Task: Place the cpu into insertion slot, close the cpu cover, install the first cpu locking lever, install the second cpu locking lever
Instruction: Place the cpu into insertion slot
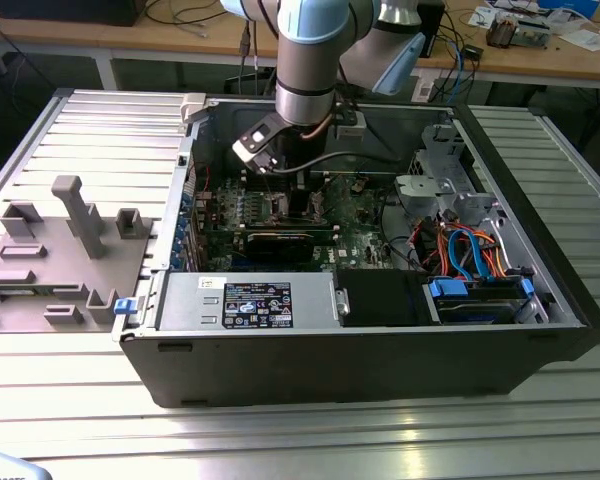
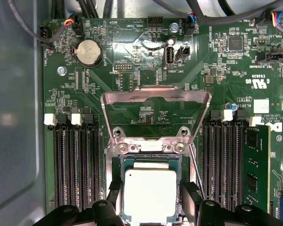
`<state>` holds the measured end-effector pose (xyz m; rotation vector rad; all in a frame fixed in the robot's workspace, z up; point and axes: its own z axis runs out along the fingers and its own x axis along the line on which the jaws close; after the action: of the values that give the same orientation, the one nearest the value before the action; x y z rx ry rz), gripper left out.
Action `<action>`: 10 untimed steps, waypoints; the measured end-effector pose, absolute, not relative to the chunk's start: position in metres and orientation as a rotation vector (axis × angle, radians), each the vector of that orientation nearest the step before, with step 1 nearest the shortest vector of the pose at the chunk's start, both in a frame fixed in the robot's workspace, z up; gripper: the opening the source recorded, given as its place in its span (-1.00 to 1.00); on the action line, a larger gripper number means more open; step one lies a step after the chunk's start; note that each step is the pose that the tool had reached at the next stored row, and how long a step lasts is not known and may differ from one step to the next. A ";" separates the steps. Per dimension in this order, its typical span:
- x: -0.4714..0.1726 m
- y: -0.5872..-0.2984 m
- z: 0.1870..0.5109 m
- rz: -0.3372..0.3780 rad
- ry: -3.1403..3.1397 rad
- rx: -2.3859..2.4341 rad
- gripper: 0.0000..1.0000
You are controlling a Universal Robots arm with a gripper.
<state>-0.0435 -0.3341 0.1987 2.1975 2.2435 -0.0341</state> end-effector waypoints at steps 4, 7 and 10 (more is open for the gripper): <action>-0.044 -0.334 0.199 -0.035 2.277 2.162 0.24; -0.043 -0.334 0.199 -0.035 2.277 2.161 0.24; -0.040 -0.334 0.199 -0.036 2.280 2.159 0.24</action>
<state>-0.0397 -0.3341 0.1987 2.1590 2.2796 -0.0356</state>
